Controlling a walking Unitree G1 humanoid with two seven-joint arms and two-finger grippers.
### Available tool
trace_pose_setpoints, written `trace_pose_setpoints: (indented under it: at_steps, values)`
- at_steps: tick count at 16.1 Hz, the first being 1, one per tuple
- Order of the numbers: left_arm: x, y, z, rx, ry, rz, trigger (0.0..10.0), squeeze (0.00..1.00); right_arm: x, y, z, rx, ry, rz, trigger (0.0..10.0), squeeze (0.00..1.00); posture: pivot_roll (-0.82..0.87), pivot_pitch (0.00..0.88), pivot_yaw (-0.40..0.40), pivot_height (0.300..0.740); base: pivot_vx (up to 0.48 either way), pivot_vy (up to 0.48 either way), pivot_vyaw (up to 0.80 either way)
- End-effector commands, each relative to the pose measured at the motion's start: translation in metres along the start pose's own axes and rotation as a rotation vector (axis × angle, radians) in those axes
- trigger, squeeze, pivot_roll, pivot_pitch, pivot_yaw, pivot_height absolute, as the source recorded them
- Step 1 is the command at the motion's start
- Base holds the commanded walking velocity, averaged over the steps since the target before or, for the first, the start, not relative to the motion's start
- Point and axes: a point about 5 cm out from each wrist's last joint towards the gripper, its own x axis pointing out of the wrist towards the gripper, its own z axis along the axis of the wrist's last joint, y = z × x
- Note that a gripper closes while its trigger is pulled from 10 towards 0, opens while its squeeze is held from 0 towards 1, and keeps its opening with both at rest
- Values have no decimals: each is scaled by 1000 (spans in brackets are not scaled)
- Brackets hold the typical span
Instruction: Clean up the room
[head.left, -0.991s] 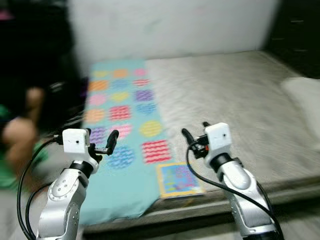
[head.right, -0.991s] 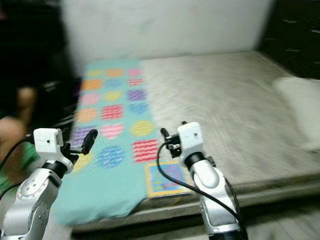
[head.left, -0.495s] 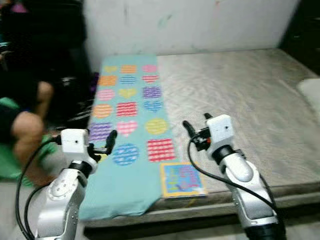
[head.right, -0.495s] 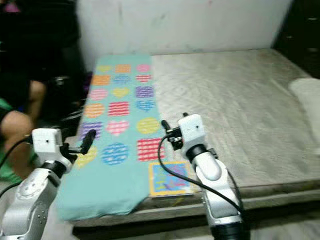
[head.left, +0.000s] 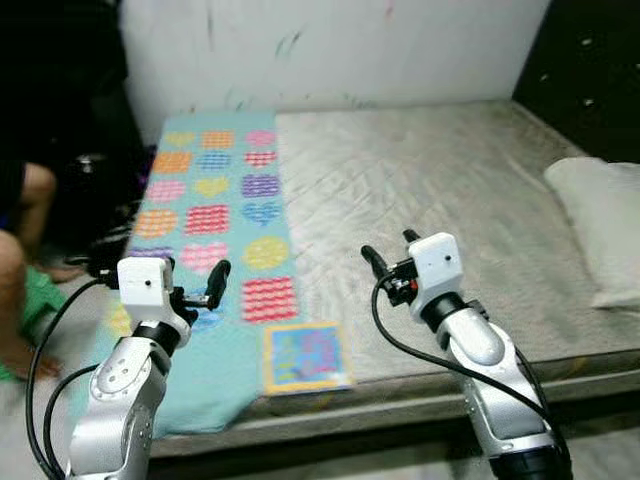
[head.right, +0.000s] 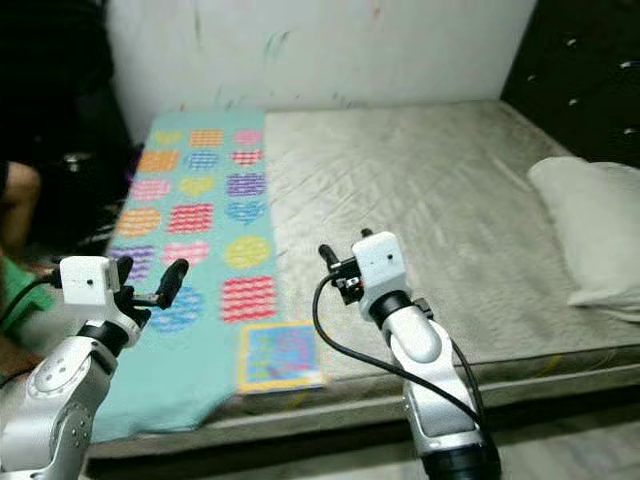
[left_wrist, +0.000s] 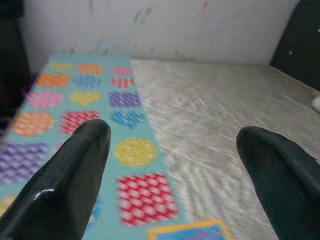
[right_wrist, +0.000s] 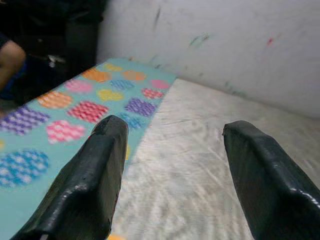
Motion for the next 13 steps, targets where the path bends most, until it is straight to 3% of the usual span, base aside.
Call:
trace_pose_setpoints:
  at_steps: [1, 5, 9, 13]
  values:
    - [2, -6, 1, 3, -2, -26, 10000, 0, 0, -6, 2, -11, -8, -15, 10000, 0, -239, 0, -8, 740, 0, -364, 0]
    - [2, -5, 2, -4, -5, -26, 10000, 0, 1, -5, 1, -17, -7, -9, 10000, 0, -234, 0, -8, 740, 0, -334, 0]
    - [0, -8, 7, -26, -63, -77, 10000, 0, -1, -3, -1, -22, -4, 6, 10000, 0, -236, 0, -7, 740, 0, 0, 0]
    - [-1, -11, 7, -38, -69, -103, 10000, 0, 0, -2, -1, -29, -6, 16, 10000, 0, -232, 0, -12, 740, 324, 0, 0]
